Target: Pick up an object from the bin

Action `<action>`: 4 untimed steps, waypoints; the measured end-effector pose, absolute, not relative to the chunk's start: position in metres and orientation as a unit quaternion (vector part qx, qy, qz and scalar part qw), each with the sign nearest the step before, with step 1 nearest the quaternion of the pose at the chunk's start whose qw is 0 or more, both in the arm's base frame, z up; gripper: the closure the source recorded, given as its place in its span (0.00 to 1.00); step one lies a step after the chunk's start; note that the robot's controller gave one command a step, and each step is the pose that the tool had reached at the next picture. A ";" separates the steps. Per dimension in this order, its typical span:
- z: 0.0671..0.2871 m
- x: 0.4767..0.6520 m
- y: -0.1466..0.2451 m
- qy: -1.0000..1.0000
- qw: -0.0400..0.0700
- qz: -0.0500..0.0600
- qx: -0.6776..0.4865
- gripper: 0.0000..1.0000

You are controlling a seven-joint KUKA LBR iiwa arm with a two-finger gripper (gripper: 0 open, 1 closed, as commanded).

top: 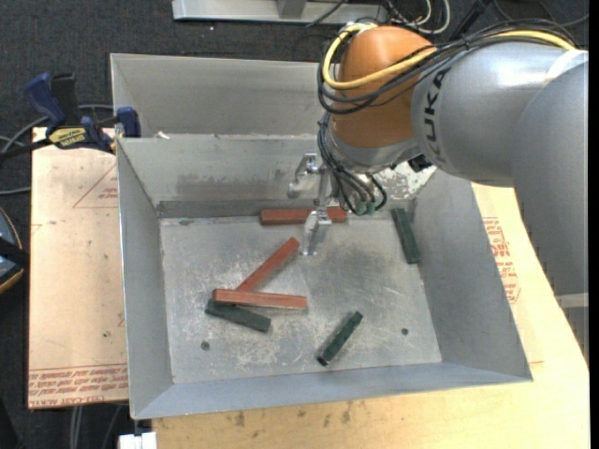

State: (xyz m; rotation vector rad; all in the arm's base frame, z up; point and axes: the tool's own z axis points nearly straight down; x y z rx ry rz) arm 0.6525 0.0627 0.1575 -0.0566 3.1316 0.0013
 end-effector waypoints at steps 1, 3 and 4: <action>0.088 0.663 0.055 1.000 0.010 0.003 0.022 1.00; 0.084 0.657 0.054 1.000 -0.003 0.001 0.021 0.00; 0.080 0.648 0.107 0.985 0.014 0.000 -0.174 1.00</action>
Offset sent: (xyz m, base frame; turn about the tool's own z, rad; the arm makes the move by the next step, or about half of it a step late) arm 0.0000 0.0000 0.0000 0.0000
